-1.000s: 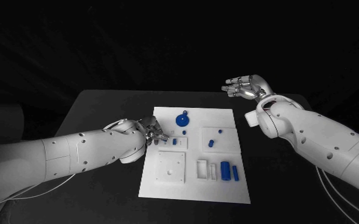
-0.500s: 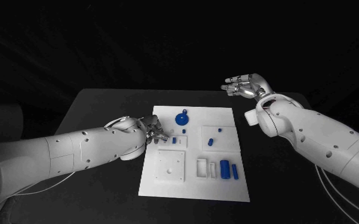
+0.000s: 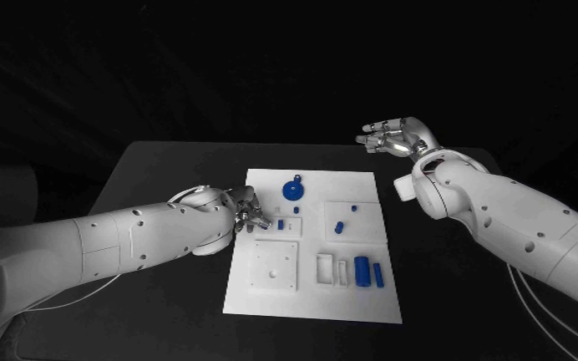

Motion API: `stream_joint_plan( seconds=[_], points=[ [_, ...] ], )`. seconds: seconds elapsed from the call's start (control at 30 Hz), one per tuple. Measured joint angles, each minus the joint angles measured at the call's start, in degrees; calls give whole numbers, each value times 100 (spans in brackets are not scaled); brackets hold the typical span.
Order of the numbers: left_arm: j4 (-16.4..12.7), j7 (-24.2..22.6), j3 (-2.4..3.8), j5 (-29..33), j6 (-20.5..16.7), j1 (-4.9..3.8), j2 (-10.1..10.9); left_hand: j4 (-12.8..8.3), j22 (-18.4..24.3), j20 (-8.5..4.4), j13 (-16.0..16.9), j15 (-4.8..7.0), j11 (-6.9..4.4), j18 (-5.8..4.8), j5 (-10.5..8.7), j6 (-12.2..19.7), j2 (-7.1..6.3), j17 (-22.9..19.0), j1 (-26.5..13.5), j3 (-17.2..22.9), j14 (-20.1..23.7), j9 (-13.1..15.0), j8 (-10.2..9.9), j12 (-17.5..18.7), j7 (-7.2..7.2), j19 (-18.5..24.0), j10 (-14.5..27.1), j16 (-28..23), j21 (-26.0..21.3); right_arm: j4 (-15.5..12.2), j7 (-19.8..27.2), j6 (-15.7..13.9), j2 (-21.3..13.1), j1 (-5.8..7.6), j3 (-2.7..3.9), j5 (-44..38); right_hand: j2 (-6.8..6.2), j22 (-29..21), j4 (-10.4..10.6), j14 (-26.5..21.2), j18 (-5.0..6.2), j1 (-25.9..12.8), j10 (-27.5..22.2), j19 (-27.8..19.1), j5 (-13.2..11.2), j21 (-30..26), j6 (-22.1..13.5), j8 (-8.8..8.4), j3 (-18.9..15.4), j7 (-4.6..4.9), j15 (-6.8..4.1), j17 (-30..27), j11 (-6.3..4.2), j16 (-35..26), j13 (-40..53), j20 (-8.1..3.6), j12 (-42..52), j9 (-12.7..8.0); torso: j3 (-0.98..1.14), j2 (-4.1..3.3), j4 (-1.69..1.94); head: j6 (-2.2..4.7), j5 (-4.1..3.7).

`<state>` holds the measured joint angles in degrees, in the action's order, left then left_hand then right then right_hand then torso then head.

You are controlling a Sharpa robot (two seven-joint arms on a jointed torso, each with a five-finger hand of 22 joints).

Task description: Assemble the parts on the task board

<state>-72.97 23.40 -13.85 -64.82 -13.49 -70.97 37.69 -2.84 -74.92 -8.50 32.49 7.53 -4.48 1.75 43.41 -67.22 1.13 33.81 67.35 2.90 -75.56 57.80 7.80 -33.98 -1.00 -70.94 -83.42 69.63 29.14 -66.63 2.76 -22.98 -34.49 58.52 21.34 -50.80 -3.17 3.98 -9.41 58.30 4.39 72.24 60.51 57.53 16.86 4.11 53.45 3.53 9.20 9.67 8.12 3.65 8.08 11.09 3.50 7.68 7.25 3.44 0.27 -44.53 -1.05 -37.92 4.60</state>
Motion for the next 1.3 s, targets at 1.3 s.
stream_joint_plan(
  seconds=[1.3],
  points=[
    [71,-89,2,-133,-1,16,-36,62,-3,0,-3,-21,23,0,-177,30,-31,4,88,62,3,-41,-29,0,49,0,20,0,0,2,2,10,-14,-15,0,5,22,0,18,0,0,-22,0,0,22,0,0,0,18,0,0,0,0,0,0,0,0,0,3,1,-2,-21,-14]
  ],
)
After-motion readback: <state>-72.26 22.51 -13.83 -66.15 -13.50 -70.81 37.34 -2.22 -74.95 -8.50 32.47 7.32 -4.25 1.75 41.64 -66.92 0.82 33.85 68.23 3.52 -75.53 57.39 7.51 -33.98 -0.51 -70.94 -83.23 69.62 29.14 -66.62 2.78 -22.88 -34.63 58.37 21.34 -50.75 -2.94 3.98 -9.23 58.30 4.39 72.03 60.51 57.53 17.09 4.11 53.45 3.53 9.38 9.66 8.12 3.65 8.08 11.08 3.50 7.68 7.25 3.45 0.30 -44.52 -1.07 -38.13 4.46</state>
